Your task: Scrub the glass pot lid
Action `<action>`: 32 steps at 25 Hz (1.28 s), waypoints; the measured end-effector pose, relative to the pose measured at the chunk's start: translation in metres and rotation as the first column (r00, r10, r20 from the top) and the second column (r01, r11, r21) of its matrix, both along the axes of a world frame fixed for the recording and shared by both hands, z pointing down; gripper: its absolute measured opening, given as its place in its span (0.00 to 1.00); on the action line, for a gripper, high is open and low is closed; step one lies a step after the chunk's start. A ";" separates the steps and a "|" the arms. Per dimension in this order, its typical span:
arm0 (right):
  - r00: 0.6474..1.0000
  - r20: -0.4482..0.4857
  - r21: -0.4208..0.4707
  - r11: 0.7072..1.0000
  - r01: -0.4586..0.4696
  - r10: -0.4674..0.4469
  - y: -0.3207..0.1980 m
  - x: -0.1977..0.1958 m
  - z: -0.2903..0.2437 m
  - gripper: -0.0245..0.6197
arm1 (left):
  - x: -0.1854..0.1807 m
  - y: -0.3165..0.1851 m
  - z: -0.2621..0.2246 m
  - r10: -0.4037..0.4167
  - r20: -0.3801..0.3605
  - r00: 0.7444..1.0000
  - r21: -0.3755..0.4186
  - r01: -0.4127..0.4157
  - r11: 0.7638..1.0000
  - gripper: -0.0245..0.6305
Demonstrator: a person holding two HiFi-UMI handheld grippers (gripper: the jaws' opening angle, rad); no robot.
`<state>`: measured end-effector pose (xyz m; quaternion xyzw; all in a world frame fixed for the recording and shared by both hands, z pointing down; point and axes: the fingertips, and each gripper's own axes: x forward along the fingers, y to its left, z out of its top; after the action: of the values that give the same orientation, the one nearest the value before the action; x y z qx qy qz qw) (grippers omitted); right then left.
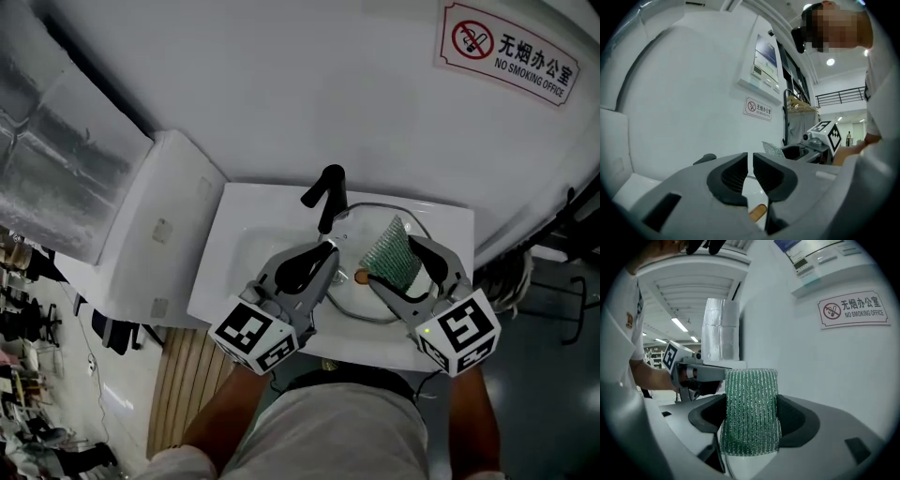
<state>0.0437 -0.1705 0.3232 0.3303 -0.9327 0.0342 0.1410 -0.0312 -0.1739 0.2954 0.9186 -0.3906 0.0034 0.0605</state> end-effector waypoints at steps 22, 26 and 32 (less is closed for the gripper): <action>0.949 0.316 0.039 0.999 0.006 -0.018 0.017 -0.013 -0.053 0.55 | 0.009 0.012 -0.030 -0.008 -0.056 0.998 0.084 0.013 0.996 0.06; 0.950 0.311 0.042 0.999 0.007 -0.020 0.017 -0.016 -0.052 0.55 | 0.007 0.012 -0.030 -0.007 -0.059 0.998 0.084 0.012 0.996 0.06; 0.955 0.297 0.042 0.999 0.007 -0.019 0.017 -0.019 -0.050 0.55 | 0.006 0.011 -0.029 -0.003 -0.060 0.998 0.080 0.008 0.997 0.06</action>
<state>0.0245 -0.1535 0.2728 0.3181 -0.9459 0.0638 -0.0075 -0.0252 -0.1633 0.2663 0.9189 -0.3910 -0.0399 0.0351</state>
